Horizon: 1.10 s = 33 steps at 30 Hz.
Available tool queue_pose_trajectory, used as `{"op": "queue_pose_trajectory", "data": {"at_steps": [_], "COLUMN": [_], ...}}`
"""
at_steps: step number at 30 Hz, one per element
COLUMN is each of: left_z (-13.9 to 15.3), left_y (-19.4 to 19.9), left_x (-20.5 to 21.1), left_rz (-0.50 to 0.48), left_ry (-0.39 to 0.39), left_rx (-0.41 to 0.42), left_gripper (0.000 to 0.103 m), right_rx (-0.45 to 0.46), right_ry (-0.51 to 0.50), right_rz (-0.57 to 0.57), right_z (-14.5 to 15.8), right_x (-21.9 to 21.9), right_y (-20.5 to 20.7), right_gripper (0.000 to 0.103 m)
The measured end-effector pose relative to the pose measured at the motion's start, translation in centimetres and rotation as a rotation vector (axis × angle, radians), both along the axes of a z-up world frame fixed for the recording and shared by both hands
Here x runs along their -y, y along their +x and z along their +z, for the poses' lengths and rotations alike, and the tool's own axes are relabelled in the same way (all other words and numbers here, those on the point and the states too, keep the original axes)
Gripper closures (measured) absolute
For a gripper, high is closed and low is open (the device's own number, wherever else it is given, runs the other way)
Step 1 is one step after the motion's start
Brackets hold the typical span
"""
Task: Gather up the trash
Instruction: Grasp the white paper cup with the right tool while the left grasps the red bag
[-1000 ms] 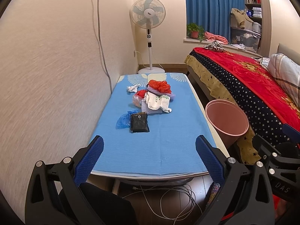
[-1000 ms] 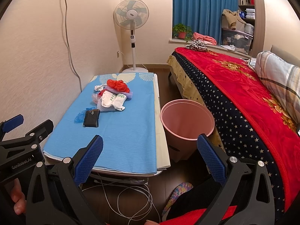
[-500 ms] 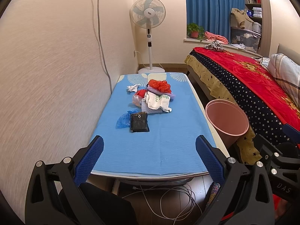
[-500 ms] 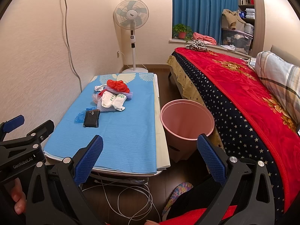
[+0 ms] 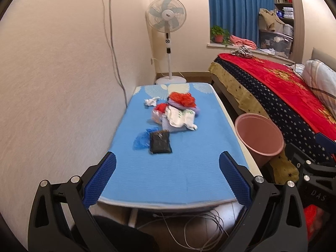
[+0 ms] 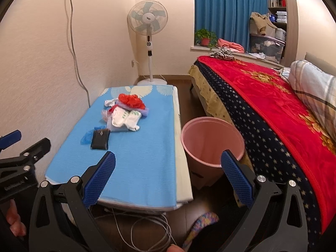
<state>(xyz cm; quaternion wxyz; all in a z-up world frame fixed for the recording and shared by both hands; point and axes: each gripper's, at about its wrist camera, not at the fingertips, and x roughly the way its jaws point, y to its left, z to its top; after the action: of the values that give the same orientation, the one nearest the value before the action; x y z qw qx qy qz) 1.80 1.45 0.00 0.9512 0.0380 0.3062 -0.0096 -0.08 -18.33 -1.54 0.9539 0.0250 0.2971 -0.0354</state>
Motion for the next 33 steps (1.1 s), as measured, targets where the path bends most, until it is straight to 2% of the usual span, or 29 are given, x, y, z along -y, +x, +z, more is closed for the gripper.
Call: {"op": "queue_pose_trajectory", "data": {"at_steps": [7,11,14,19,22,25,30,33], "left_z": [0.4,-0.3,-1.1,-2.7,-3.5,-4.2,-5.6,-6.5], "left_y": [4.5,7.5,9.8,12.9,14.6,16.0,17.8,18.7], "left_x": [-3.3,-5.3,-6.1,-6.4,-7.4,-8.3,-9.4,-10.1], "left_rz": [0.058,0.071,0.099,0.130,0.153,0.175,0.212,0.231], "left_ry": [-0.009,-0.054,-0.034,0.045,0.044,0.024,0.016,0.006], "left_rx": [0.013,0.015,-0.008,-0.012,-0.025,-0.036,-0.050,-0.073], "left_gripper": [0.008,0.008,0.008,0.008,0.008,0.008,0.008,0.008], "right_rx": [0.025,0.063,0.061,0.042,0.020,-0.017,-0.062,-0.079], "right_ry": [0.002,-0.018,-0.038,-0.020,-0.013,0.006,0.019,0.033], "right_rz": [0.008,-0.001,0.024,0.110,0.138,0.165,0.205,0.222], "right_z": [-0.6,-1.8,-3.3,-6.9,-8.8,-10.9,-13.7,-14.9], "right_x": [-1.5,-3.1,-4.6,-7.4,-9.0,-10.5,-12.7,-13.8], "right_y": [6.1,10.8,14.5,20.4,23.3,26.0,28.9,30.1], "right_gripper": [0.005,0.005,0.005,0.005,0.006,0.013,0.037,0.039]}}
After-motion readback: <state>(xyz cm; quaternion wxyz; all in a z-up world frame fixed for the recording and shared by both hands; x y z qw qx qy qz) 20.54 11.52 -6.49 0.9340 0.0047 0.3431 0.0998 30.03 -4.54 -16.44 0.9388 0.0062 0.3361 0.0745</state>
